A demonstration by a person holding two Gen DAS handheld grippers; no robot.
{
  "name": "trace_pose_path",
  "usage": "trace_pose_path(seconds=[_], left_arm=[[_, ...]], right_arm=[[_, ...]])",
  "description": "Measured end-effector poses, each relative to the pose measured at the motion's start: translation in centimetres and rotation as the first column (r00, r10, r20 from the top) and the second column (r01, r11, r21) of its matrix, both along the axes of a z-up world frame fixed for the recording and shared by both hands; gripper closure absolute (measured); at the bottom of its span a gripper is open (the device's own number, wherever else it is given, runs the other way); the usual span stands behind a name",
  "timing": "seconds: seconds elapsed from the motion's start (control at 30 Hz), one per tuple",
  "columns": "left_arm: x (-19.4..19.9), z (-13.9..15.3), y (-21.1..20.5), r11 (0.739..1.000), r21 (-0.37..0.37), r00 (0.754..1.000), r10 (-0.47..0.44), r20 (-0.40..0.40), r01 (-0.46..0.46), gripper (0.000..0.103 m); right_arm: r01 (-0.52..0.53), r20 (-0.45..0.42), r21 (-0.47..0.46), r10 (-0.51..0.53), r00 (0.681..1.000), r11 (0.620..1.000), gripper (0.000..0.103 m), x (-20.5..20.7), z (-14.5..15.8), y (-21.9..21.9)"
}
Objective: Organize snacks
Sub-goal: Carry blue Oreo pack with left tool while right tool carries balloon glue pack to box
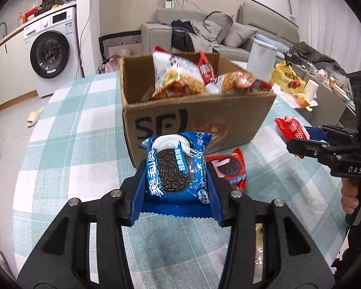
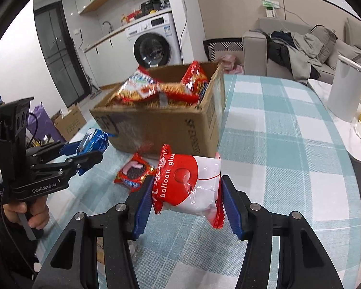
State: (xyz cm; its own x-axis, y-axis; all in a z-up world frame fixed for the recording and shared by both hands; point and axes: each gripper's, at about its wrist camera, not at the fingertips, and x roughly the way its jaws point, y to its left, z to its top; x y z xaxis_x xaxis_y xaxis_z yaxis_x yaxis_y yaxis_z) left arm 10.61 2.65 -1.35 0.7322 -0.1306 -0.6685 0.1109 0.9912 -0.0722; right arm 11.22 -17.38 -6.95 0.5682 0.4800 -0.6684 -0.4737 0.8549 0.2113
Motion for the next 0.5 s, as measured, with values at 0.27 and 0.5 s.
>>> trace_pose_path(seconds=[0.27,0.5], left_arm=[[-2.1,2.8,-0.2,1.000,-0.020,0.999,0.005,0.054,-0.004,0.060],[-2.4,4.4,0.2,0.999,-0.032,0.997,0.013,0.080,-0.011,0.060]], right_arm=[[0.020,0.049,0.061,-0.023,0.999,0.998,0.047,-0.6,1.8,-1.1],[0.029,0.061,0.071,-0.033,0.998,0.997,0.047,-0.6,2.1,-1.2]])
